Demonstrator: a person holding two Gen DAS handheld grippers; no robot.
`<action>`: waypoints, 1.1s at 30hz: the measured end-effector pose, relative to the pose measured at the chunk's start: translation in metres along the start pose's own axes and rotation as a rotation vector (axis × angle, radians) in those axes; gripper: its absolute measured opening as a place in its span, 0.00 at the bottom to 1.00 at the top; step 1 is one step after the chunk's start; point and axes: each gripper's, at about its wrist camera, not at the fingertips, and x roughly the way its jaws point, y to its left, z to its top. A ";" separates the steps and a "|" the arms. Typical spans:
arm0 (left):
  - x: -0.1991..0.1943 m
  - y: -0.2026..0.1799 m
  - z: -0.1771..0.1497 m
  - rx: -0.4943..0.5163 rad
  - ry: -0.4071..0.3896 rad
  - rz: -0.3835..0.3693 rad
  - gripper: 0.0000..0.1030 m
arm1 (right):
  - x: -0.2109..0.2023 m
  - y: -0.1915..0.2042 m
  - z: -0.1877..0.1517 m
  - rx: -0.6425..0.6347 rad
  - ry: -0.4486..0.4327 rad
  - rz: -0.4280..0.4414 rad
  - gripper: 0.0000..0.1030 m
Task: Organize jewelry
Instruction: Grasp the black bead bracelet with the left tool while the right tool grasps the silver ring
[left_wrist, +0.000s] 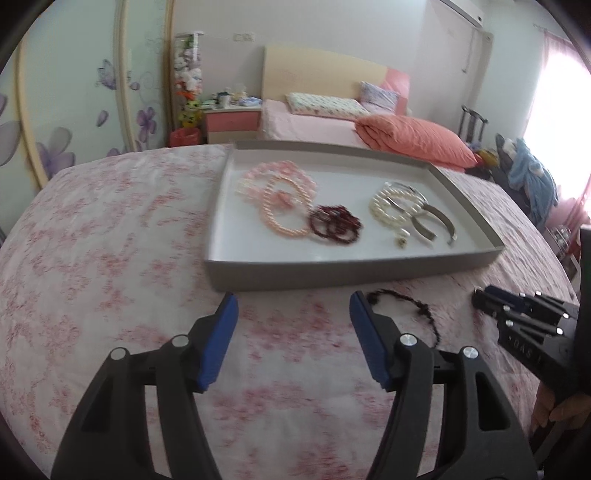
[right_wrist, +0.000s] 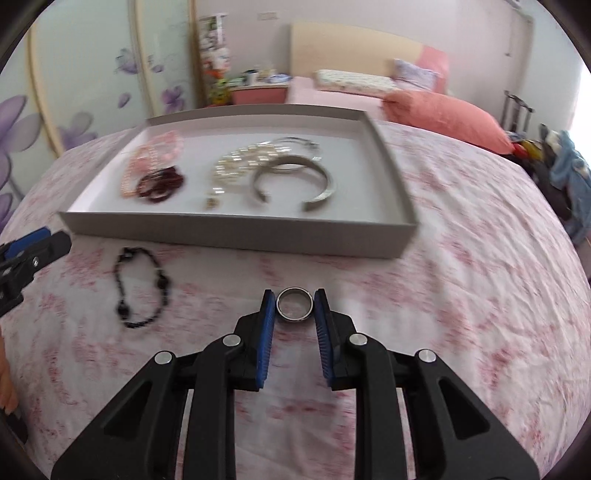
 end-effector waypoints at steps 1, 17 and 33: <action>0.003 -0.004 0.000 0.010 0.011 -0.007 0.63 | 0.000 -0.001 -0.001 0.004 0.000 -0.001 0.22; 0.043 -0.056 0.002 0.077 0.116 0.007 0.55 | 0.001 0.000 0.000 0.006 0.003 0.006 0.22; 0.029 -0.034 -0.008 0.112 0.095 0.101 0.11 | 0.001 -0.001 0.001 0.007 0.003 0.007 0.22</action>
